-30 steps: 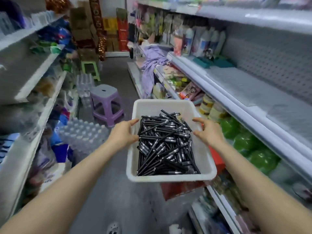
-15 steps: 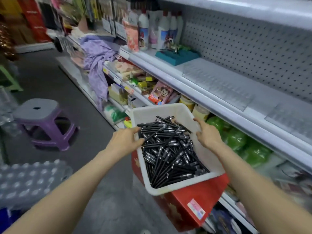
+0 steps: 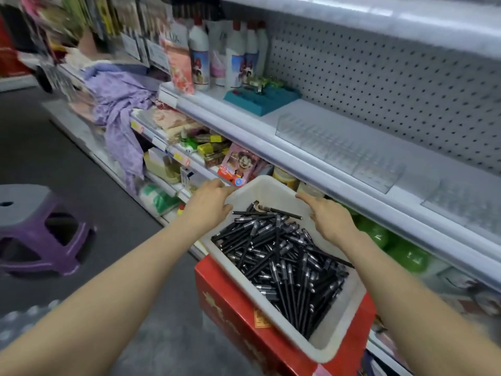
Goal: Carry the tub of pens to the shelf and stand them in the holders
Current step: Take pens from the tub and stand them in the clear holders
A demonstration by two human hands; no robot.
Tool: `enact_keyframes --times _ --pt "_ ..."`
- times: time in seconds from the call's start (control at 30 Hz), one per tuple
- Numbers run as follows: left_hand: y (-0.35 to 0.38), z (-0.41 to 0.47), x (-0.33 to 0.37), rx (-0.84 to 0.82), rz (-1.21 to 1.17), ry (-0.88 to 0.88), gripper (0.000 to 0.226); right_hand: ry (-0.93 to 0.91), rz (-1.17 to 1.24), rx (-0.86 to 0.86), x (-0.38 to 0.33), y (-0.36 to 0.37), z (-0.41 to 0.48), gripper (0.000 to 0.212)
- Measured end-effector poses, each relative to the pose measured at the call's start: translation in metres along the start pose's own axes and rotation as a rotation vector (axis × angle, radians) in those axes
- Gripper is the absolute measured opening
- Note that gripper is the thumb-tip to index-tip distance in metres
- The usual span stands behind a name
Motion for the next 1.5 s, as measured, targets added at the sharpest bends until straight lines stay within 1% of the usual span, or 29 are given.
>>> enact_keyframes --times 0.1,0.13,0.2,0.27,0.33,0.43,0.5,0.57,0.63,0.67,0.77,0.87,0.93,1.03,1.1,1.17,1.2,1.3,1.37,1.43,1.5 --pt "0.012 0.025 0.010 -0.044 -0.037 0.049 0.052 -0.017 -0.068 0.175 -0.016 -0.007 0.005 0.065" --pt "0.016 0.034 0.013 -0.054 -0.048 0.064 0.052 -0.016 -0.035 0.224 -0.023 -0.007 0.009 0.060" --pt "0.023 0.046 0.017 -0.074 -0.073 0.101 0.051 -0.019 0.077 0.247 -0.038 0.000 0.022 0.049" --pt "0.029 0.053 0.018 -0.100 -0.109 0.145 0.048 -0.020 0.192 0.197 -0.056 0.011 0.036 0.037" --pt "0.032 0.058 0.017 -0.108 -0.142 0.204 0.047 0.004 0.287 0.102 -0.070 0.026 0.050 0.029" --pt "0.036 0.064 0.016 -0.125 -0.187 0.285 0.053 0.099 0.287 -0.139 -0.077 0.057 0.061 0.036" --pt "0.037 0.066 0.015 -0.123 -0.193 0.362 0.055 0.179 0.282 -0.174 -0.073 0.062 0.058 0.036" --pt "0.031 0.067 0.016 -0.063 -0.198 0.469 0.052 0.252 0.290 -0.144 -0.070 0.052 0.051 0.028" --pt "0.019 0.066 0.024 -0.005 -0.214 0.584 0.042 0.307 0.305 -0.090 -0.067 0.035 0.044 0.023" --pt "0.016 0.065 0.030 -0.010 -0.213 0.633 0.037 0.327 0.319 -0.052 -0.066 0.024 0.040 0.021" --pt "0.014 0.060 0.053 -0.107 -0.156 0.753 0.032 0.390 0.365 0.030 -0.060 -0.008 0.028 0.014" --pt "0.007 0.063 0.074 -0.155 -0.140 0.812 0.027 0.514 0.420 0.106 -0.040 -0.041 0.010 0.013" --pt "-0.007 0.068 0.084 -0.119 -0.222 0.820 0.024 0.578 0.532 0.200 -0.025 -0.063 0.001 0.012" --pt "-0.023 0.083 0.091 -0.074 -0.309 0.795 0.019 0.646 0.721 0.327 -0.005 -0.089 -0.001 0.024" --pt "-0.031 0.101 0.090 -0.053 -0.373 0.748 0.016 0.671 0.900 0.465 0.006 -0.105 0.004 0.028" --pt "-0.042 0.117 0.088 -0.013 -0.431 0.716 0.014 0.686 1.115 0.629 0.012 -0.115 0.011 0.027" --pt "-0.047 0.123 0.088 0.003 -0.447 0.711 0.014 0.693 1.177 0.684 0.012 -0.118 0.017 0.026" --pt "-0.059 0.139 0.091 0.033 -0.472 0.711 0.015 0.664 1.245 0.716 0.006 -0.119 0.044 0.015" --pt "-0.068 0.154 0.089 0.075 -0.511 0.714 0.019 0.635 1.249 0.756 0.009 -0.127 0.062 0.011" --pt "-0.077 0.177 0.081 0.126 -0.553 0.694 0.038 0.656 1.194 0.852 0.022 -0.144 0.071 0.007" --pt "-0.077 0.207 0.071 0.107 -0.579 0.623 0.060 0.690 1.112 0.928 0.035 -0.163 0.078 0.003"
Point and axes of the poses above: each hand's wrist, its own z-axis towards the middle knuckle, its own y-axis out of the palm, x = y × z, the point moved 10 cm from there along z, towards the middle knuckle, and after that the axes turned 5 degrees about -y, right-handed, at the moved point
